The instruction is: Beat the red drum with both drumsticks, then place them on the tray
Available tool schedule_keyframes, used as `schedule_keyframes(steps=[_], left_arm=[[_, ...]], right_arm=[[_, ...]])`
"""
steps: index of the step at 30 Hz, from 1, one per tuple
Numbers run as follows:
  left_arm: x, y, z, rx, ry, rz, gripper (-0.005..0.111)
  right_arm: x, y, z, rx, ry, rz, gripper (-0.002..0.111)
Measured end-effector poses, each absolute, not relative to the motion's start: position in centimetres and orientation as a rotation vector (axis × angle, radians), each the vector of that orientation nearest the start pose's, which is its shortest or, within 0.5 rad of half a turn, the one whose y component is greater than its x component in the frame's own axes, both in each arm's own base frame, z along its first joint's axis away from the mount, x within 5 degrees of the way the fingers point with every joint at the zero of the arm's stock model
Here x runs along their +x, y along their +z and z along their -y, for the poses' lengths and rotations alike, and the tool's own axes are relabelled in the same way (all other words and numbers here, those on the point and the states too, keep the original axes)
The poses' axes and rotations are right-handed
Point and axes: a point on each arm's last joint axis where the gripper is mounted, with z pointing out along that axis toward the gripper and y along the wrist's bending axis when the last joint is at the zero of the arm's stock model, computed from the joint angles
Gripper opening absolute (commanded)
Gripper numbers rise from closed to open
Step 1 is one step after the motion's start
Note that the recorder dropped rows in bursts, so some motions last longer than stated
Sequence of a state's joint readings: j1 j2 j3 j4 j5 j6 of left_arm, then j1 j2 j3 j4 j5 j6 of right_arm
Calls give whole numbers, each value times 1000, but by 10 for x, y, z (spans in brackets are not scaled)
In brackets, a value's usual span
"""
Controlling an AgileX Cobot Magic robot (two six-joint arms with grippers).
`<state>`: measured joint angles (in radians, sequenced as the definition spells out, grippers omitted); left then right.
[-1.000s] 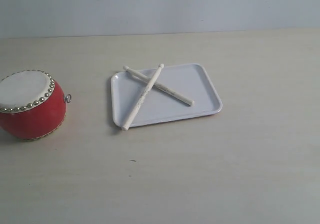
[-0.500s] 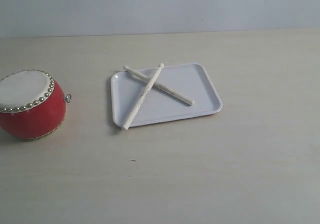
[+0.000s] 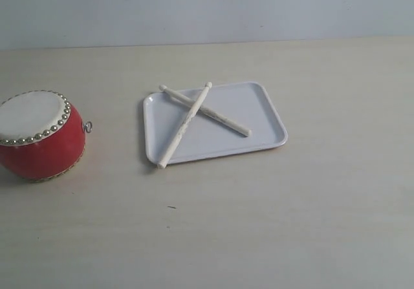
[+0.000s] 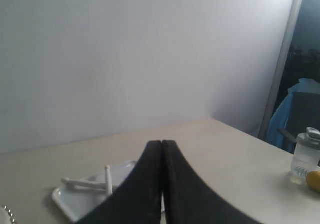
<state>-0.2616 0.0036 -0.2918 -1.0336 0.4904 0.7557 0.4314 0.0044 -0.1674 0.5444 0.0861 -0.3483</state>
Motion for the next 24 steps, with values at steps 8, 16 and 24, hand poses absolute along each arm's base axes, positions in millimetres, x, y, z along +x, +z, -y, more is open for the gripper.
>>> schedule_keyframes(steps=[8,16,24], left_arm=[[34,238,41,307,-655,-1578,0],[40,218,40,259,-643,-1616,0],[43,205,39,237,-638,-1648,0]], right_arm=[[46,235,-24,-203,527,-1465,0],[50,212,-25,-201,511,-1523,0],[50,210,-26,-205,519,-1538,0]])
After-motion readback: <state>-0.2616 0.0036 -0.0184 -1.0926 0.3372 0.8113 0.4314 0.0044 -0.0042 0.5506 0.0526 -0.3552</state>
